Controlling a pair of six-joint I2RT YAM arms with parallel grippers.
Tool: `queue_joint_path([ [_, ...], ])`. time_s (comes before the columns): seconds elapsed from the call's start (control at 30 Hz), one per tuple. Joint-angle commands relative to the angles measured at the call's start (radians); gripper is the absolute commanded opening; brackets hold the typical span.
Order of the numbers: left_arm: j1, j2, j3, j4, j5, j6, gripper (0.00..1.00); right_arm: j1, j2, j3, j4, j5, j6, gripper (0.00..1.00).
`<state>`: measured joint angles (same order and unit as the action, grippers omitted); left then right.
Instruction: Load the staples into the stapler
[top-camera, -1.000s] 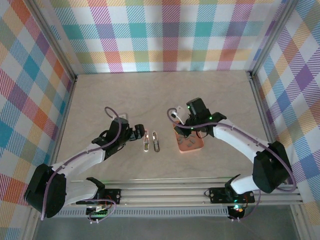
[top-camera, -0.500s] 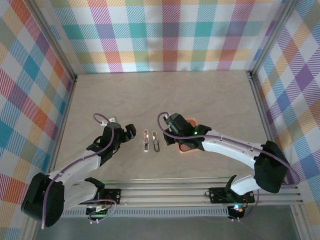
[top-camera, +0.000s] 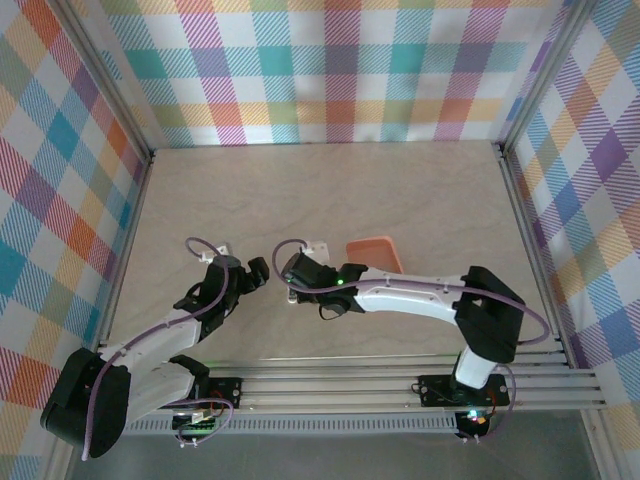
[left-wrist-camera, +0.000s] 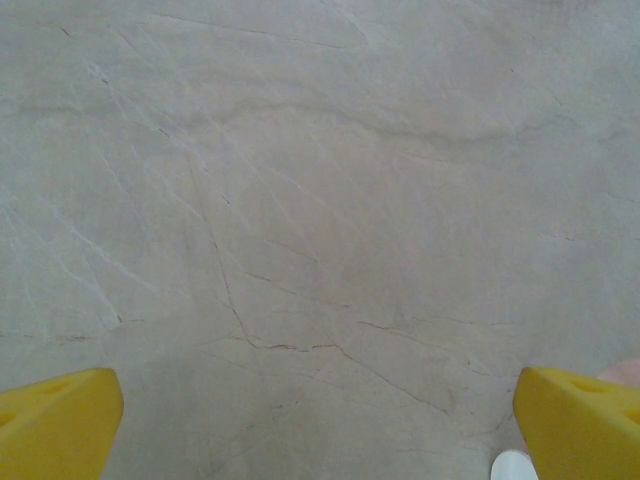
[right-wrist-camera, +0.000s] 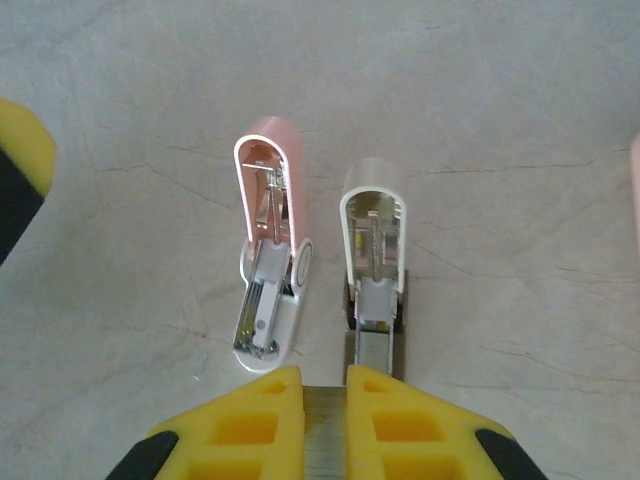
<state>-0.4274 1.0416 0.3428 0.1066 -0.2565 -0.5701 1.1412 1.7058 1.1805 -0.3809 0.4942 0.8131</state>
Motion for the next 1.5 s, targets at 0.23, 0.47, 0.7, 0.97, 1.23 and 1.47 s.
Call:
queue_joint_path([
  [0.23, 0.010, -0.035, -0.052, 0.012, -0.067, -0.062, 1.00, 0.002, 0.172, 0.117, 0.063, -0.071, 0.146, 0.12],
  [0.47, 0.010, -0.049, -0.071, 0.004, -0.078, -0.059, 1.00, 0.006, 0.227, 0.164, 0.053, -0.085, 0.174, 0.11],
  [0.7, 0.010, -0.047, -0.084, 0.008, -0.081, -0.060, 1.00, 0.008, 0.274, 0.209, 0.016, -0.086, 0.196, 0.12],
  [0.97, 0.011, -0.046, -0.091, 0.020, -0.081, -0.056, 1.00, 0.008, 0.284, 0.216, -0.022, -0.050, 0.226, 0.11],
  [1.23, 0.011, -0.040, -0.094, 0.027, -0.081, -0.049, 1.00, 0.008, 0.301, 0.229, -0.045, -0.044, 0.235, 0.11],
  [1.47, 0.012, -0.037, -0.094, 0.031, -0.083, -0.048, 1.00, 0.005, 0.308, 0.234, -0.053, -0.045, 0.243, 0.11],
])
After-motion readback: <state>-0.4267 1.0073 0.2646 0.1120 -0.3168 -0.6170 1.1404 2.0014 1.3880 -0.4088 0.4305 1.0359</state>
